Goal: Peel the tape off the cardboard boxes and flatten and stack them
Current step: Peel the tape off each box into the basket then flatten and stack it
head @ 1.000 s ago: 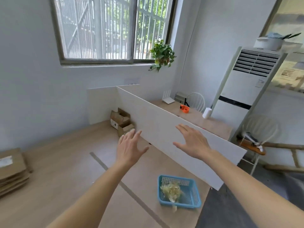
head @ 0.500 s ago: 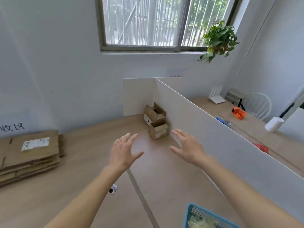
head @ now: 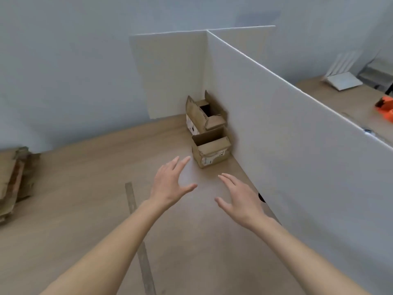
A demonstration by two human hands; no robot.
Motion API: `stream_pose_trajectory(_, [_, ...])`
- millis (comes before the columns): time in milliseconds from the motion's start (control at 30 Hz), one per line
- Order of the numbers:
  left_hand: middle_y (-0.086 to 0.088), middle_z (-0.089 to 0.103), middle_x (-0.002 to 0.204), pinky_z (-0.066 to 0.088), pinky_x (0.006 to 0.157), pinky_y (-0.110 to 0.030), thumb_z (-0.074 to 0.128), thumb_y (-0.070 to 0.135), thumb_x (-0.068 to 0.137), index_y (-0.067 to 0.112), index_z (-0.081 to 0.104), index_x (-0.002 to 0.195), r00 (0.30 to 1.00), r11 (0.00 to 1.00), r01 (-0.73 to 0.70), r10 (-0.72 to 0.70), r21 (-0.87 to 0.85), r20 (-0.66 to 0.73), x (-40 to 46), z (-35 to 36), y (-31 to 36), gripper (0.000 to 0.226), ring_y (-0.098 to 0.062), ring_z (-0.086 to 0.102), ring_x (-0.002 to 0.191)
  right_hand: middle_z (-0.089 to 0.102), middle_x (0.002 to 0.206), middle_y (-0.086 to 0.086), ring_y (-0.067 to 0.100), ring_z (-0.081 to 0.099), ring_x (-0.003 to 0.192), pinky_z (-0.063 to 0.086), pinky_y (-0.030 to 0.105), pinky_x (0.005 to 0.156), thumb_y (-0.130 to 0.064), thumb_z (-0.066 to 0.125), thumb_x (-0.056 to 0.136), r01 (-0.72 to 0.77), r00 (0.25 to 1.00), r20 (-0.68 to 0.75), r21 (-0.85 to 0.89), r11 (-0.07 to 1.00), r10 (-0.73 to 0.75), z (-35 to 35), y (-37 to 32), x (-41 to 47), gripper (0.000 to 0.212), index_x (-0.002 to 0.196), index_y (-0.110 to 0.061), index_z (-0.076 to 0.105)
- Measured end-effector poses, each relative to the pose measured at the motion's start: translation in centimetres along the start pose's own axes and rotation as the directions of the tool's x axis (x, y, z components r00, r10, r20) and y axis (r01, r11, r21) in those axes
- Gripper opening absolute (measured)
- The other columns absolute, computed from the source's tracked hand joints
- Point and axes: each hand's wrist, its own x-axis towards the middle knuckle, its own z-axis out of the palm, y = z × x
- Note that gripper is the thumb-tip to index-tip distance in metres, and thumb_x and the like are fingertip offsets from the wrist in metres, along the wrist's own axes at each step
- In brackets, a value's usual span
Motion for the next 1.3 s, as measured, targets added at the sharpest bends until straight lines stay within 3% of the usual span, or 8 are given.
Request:
stream_pose_trajectory(233, [-0.011,0.019,0.168,0.028,0.121,-0.051,0.079,0.058,0.079,0.053,0.015,0.157,0.996,0.985,0.064,-0.073,-0.158,-0.053,10.0,7.1,-0.7,0.100,-0.034,0.024,0.152,0.030,0.163,-0.012,0.012,0.035,0.146,0.034,0.030,0.116,-0.048,0.057,0.097,0.050,0.998,-0.033,0.055,0.997,-0.049,3.3,4.8,7.3,0.068,0.157,-0.028,0.032])
stream_pose_trajectory(400, [-0.011,0.023,0.167,0.030,0.121,-0.051,0.087,0.048,0.074,0.053,0.015,0.156,0.991,0.967,0.004,-0.038,-0.256,-0.128,15.2,9.6,-1.3,0.110,-0.028,0.022,0.154,0.029,0.163,-0.014,0.011,0.033,0.146,0.035,0.032,0.116,-0.049,0.056,0.097,0.051,0.997,-0.068,0.087,0.995,-0.045,5.1,6.5,10.1,0.068,0.158,-0.030,0.031])
stream_pose_trajectory(633, [0.001,0.048,0.143,0.045,0.094,-0.029,0.089,0.018,0.073,0.044,0.029,0.154,0.965,0.915,-0.157,0.061,-0.373,-0.256,16.4,12.7,-1.3,0.104,-0.010,0.048,0.125,0.029,0.162,-0.019,0.007,0.034,0.145,0.038,0.029,0.112,-0.045,0.056,0.098,0.043,0.997,-0.062,0.101,0.994,-0.037,7.3,8.0,10.1,0.066,0.157,-0.030,0.032])
stream_pose_trajectory(833, [0.005,0.050,0.140,0.046,0.096,-0.027,0.087,0.016,0.075,0.047,0.025,0.156,0.968,0.916,-0.144,0.050,-0.375,-0.248,11.8,10.9,-3.3,0.106,-0.001,0.049,0.121,0.031,0.161,-0.017,0.009,0.036,0.145,0.041,0.033,0.112,-0.045,0.056,0.099,0.025,0.998,-0.054,0.103,0.994,-0.020,7.3,8.0,8.3,0.065,0.157,-0.029,0.032])
stream_pose_trajectory(933, [0.017,0.047,0.145,0.050,0.105,-0.037,0.088,0.018,0.074,0.051,0.020,0.157,0.969,0.896,-0.095,-0.015,-0.433,-0.245,7.2,8.3,-5.2,0.112,0.013,0.043,0.128,0.032,0.161,-0.013,0.011,0.035,0.146,0.040,0.038,0.114,-0.041,0.059,0.098,0.043,0.996,-0.083,0.136,0.990,-0.032,7.0,6.2,7.3,0.066,0.157,-0.026,0.034])
stream_pose_trajectory(1000, [0.020,0.048,0.147,0.050,0.107,-0.043,0.089,0.024,0.073,0.053,0.016,0.157,0.967,0.880,-0.062,-0.064,-0.471,-0.247,3.9,6.4,-6.4,0.115,0.006,0.047,0.132,0.030,0.162,-0.010,0.013,0.035,0.146,0.039,0.038,0.115,-0.039,0.061,0.097,0.080,0.993,-0.102,0.135,0.988,-0.066,6.9,4.1,6.4,0.070,0.158,-0.023,0.032])
stream_pose_trajectory(1167, [0.024,0.064,0.131,0.053,0.102,-0.041,0.093,0.039,0.067,0.055,0.003,0.157,0.947,0.806,0.033,-0.213,-0.591,-0.239,-3.9,1.7,-8.4,0.128,-0.001,0.065,0.115,0.028,0.163,-0.014,0.003,0.030,0.146,0.032,0.024,0.116,-0.041,0.071,0.091,0.188,0.981,-0.086,0.258,0.948,-0.171,7.0,-2.4,3.1,0.093,0.162,-0.030,0.012])
stream_pose_trajectory(1300, [0.026,0.060,0.131,0.044,0.099,-0.031,0.085,0.063,0.067,0.056,0.008,0.155,0.894,0.719,0.122,-0.380,-0.684,-0.239,-11.3,-2.1,-9.9,0.117,0.006,0.058,0.119,0.037,0.156,-0.019,0.000,0.037,0.140,0.037,0.020,0.108,-0.034,0.080,0.085,0.243,0.970,-0.119,0.367,0.898,-0.214,7.1,-9.2,-0.4,0.102,0.161,-0.033,0.013])
